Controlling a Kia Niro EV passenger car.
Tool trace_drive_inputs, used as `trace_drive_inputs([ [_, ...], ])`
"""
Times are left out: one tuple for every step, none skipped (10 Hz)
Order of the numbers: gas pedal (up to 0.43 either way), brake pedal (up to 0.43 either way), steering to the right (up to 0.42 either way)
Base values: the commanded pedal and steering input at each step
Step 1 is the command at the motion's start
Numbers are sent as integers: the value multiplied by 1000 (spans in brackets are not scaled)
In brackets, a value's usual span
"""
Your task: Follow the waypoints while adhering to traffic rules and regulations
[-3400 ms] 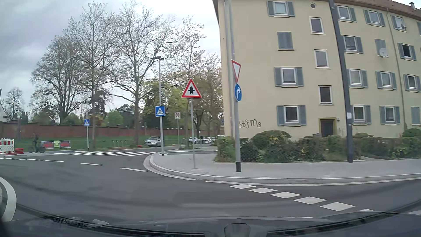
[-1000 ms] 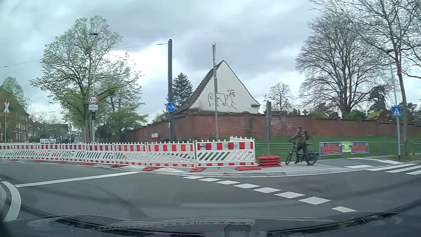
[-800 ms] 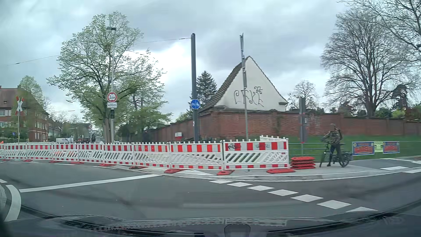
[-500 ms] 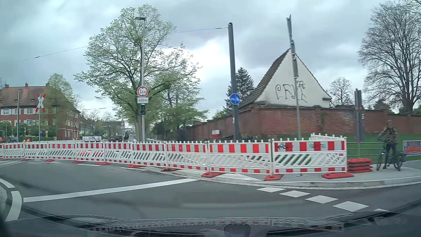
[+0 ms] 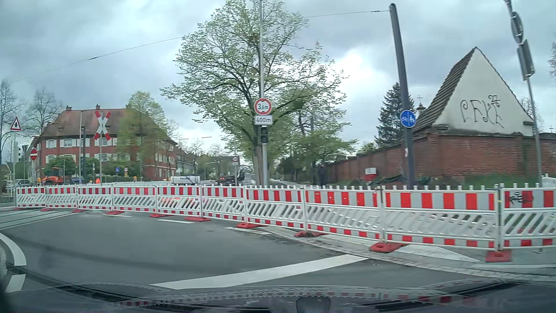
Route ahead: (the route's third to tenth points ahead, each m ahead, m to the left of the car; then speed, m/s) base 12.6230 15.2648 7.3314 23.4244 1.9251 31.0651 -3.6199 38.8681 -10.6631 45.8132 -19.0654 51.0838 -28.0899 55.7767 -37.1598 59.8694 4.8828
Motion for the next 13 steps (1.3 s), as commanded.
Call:
trace_drive_inputs([
  [98,0,-392],
  [98,0,-391],
  [98,0,-391],
  [98,0,-391],
  [98,0,-391],
  [98,0,-391],
  [98,0,-391],
  [98,0,-392],
  [98,0,-391],
  [98,0,-392],
  [98,0,-392],
  [98,0,-392],
  [98,0,-392],
])
